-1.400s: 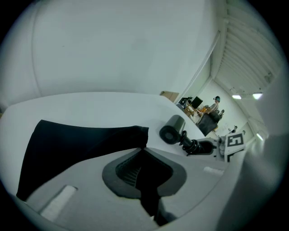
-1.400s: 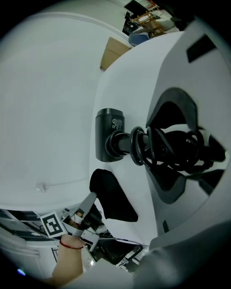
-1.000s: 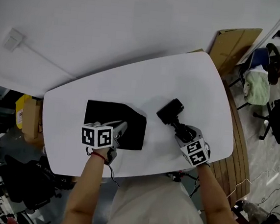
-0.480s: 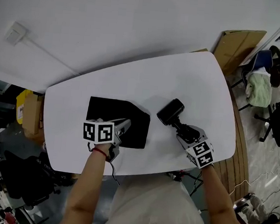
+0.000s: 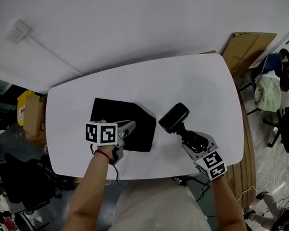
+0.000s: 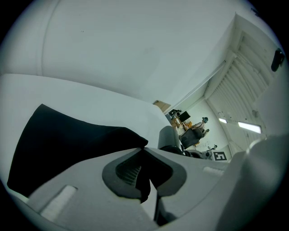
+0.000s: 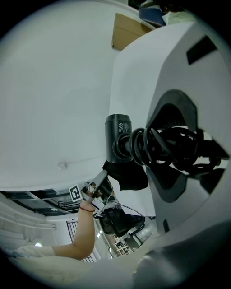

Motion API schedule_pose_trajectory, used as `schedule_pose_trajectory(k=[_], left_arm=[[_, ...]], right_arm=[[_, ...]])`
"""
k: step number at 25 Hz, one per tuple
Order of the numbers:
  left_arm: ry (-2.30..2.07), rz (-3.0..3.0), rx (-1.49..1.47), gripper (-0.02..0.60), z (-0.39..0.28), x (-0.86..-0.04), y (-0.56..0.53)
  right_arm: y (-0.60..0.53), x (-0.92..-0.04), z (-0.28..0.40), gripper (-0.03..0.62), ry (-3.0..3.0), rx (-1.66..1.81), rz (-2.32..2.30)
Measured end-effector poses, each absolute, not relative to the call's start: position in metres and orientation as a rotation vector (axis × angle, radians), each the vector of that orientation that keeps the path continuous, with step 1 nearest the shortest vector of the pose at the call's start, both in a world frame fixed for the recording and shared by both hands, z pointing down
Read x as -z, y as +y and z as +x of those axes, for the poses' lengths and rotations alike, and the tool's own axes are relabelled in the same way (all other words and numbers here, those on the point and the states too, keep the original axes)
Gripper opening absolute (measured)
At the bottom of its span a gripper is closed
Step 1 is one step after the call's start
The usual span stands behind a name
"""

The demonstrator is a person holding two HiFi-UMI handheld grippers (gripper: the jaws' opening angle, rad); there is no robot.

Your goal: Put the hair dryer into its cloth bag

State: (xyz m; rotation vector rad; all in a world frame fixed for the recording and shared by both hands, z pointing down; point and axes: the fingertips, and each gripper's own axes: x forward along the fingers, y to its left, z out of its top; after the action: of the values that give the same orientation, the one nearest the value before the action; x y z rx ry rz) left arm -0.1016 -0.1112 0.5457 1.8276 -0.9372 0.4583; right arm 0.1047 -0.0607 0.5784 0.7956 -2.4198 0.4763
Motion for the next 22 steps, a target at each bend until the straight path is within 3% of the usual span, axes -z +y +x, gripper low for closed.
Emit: schedule_pose_trajectory(k=[22], left_arm=[[-0.915,1.767,-0.331,0.021,-0.102,-0.547,-0.118]], right_arm=[[-0.020,-0.592,0.030,0.236,-2.355,-0.099,0.523]])
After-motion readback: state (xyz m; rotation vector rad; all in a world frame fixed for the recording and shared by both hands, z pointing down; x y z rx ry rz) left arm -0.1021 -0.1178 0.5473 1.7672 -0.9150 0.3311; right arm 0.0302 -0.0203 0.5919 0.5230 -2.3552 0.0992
